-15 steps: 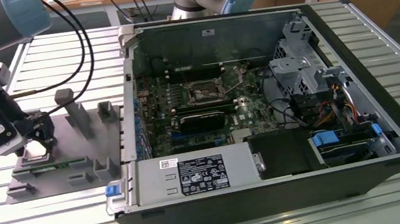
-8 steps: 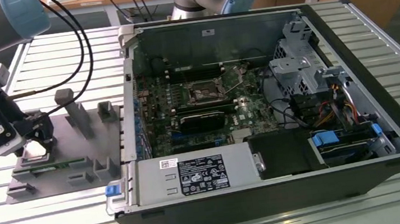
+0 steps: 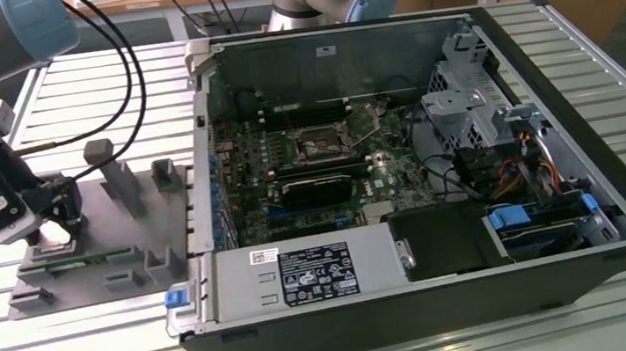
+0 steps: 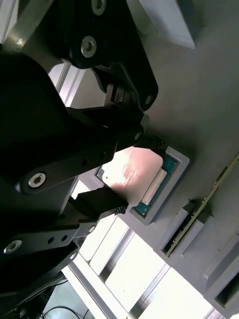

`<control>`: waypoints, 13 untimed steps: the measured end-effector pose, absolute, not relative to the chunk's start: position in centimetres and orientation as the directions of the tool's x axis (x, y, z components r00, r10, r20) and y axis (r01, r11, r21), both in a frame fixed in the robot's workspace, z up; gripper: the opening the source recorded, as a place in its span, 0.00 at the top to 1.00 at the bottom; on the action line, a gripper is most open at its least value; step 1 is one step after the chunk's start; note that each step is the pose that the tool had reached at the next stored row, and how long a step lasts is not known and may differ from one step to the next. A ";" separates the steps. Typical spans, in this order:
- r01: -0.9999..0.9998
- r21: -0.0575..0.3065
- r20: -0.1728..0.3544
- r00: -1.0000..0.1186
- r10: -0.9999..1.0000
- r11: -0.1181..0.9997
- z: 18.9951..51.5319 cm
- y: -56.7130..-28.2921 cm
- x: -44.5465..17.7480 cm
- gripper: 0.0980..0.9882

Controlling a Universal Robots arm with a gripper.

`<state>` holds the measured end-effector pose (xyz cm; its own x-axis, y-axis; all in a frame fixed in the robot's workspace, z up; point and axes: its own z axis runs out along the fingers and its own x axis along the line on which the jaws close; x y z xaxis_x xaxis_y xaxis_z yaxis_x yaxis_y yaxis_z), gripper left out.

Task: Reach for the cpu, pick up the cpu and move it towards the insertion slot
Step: 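Pick up the cpu and move it towards the insertion slot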

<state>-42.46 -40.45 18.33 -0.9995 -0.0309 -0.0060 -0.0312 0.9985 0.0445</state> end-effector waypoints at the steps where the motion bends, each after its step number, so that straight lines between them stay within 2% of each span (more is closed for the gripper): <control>1: -0.031 0.045 -0.006 -1.000 -0.031 0.999 18.3 -40.5 -42.5 0.41; 2: -0.031 0.045 -0.006 -1.000 -0.031 0.999 18.3 -40.5 -42.5 0.49; 13: -0.031 0.045 -0.006 -1.000 -0.031 0.999 19.3 -40.4 -42.4 0.50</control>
